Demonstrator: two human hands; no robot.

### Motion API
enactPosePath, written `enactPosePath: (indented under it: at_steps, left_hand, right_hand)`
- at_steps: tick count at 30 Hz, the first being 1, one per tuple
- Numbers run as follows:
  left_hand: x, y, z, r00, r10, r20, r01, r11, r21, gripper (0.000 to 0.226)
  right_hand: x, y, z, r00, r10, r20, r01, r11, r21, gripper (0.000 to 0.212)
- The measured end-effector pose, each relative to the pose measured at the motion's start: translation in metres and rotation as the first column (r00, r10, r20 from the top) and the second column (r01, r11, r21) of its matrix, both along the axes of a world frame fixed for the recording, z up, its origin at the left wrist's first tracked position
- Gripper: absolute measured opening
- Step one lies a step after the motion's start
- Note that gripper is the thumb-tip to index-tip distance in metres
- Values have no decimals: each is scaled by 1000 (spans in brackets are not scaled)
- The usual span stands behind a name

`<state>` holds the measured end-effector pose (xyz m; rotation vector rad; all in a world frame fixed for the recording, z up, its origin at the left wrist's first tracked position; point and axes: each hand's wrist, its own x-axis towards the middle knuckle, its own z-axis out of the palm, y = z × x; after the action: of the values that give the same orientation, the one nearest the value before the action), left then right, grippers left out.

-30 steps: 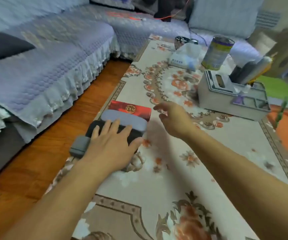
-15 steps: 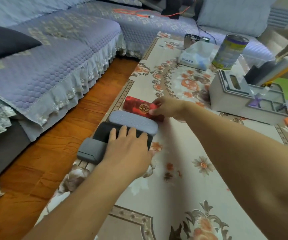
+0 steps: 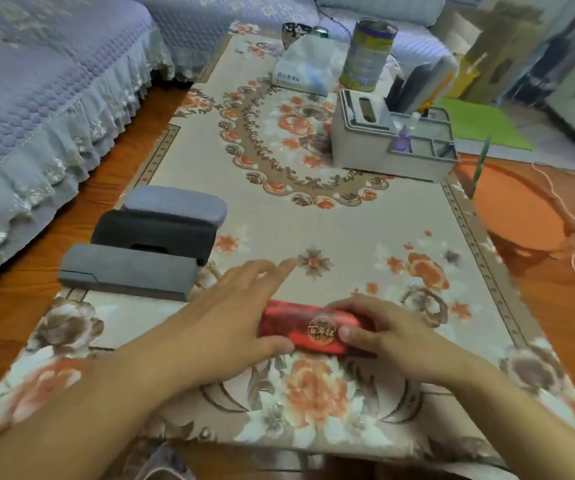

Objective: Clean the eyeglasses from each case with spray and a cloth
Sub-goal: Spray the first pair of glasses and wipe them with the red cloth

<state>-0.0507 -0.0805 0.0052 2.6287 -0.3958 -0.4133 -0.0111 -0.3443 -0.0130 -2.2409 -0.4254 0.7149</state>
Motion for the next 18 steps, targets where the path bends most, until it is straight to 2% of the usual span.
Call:
enactPosePath:
  at_steps: [2, 6, 8, 10, 12, 14, 16, 18]
  left_hand:
    - [-6, -19, -14, 996, -87, 25, 85, 993, 84, 93]
    - [-9, -45, -17, 973, -116, 201, 89, 987, 137, 54]
    - [-11, -50, -12, 972, -125, 198, 96, 984, 148, 45]
    - [-15, -54, -11, 989, -92, 111, 80, 991, 109, 43]
    - [-16, -59, -13, 1000, -19, 24, 19, 1000, 4, 45]
    - [-18, -65, -12, 994, 82, -78, -95, 978, -188, 52]
    - [-20, -69, -10, 967, 136, -215, -216, 887, -409, 56]
    - [-25, -71, -7, 941, 118, -316, -282, 791, -544, 46]
  right_hand:
    - [-10, 1, -7, 996, 10, 84, -13, 999, 32, 26]
    - [-19, 1, -2, 987, -13, 162, -9, 991, 135, 34]
    - [-22, -3, -1, 989, -69, 132, 45, 983, 175, 33]
    - [-26, -6, -1, 978, -206, 23, 191, 937, 294, 28]
    - [-29, -9, -3, 921, -367, -126, 385, 816, 431, 27]
    - [-36, -9, -6, 855, -412, -314, 518, 662, 542, 35]
    - [-43, -4, -8, 839, -292, -460, 543, 508, 669, 44]
    - [-49, 3, -8, 837, -188, -514, 544, 392, 742, 52]
